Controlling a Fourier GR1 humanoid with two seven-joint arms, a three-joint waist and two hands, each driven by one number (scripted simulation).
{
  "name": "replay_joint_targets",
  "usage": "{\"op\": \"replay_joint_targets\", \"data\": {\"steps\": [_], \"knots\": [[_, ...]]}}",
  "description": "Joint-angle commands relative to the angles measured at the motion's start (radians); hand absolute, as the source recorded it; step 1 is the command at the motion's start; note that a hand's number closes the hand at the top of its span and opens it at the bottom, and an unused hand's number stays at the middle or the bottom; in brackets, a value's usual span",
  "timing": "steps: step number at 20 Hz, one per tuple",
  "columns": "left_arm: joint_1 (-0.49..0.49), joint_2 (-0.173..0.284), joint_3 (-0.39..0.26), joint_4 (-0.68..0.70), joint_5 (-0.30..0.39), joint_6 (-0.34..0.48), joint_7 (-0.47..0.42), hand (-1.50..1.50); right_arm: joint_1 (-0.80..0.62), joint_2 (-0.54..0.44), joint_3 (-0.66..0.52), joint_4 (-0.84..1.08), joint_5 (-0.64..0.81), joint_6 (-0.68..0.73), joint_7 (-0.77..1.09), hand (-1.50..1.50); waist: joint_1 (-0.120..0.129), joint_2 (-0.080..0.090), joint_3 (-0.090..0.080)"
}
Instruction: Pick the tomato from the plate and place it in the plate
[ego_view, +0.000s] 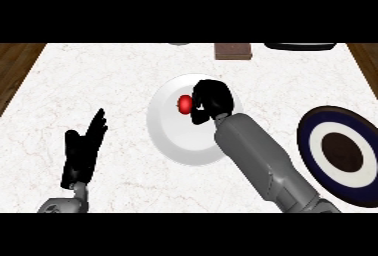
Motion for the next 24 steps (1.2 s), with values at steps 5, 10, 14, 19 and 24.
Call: {"op": "replay_joint_targets", "data": {"steps": [5,10,14,19,24], "knots": [[0.001,-0.009,-0.003,-0.002,-0.019,0.008,0.020,0.00,-0.005,0.000,-0.045,0.071,-0.103,0.059,-0.250,-1.50,-0.008,-0.003,0.000],[0.053,-0.006,0.005,-0.018,0.001,-0.006,-0.025,0.00,0.093,-0.014,-0.199,-0.095,-0.268,-0.009,-0.481,-1.50,-0.029,-0.008,0.002],[0.066,0.014,0.012,-0.023,0.014,-0.034,-0.032,0.00,0.124,0.000,-0.313,-0.160,-0.442,0.008,-0.522,-1.50,-0.020,-0.009,0.001],[0.038,-0.008,0.000,-0.029,-0.033,0.018,-0.001,0.00,0.236,-0.042,-0.362,-0.166,-0.505,0.159,-0.640,-1.50,-0.025,-0.008,0.000],[0.013,0.008,0.052,0.060,0.007,-0.028,-0.072,0.00,0.137,-0.073,-0.435,-0.079,-0.541,0.250,-0.685,-1.50,-0.016,-0.004,0.000]]}}
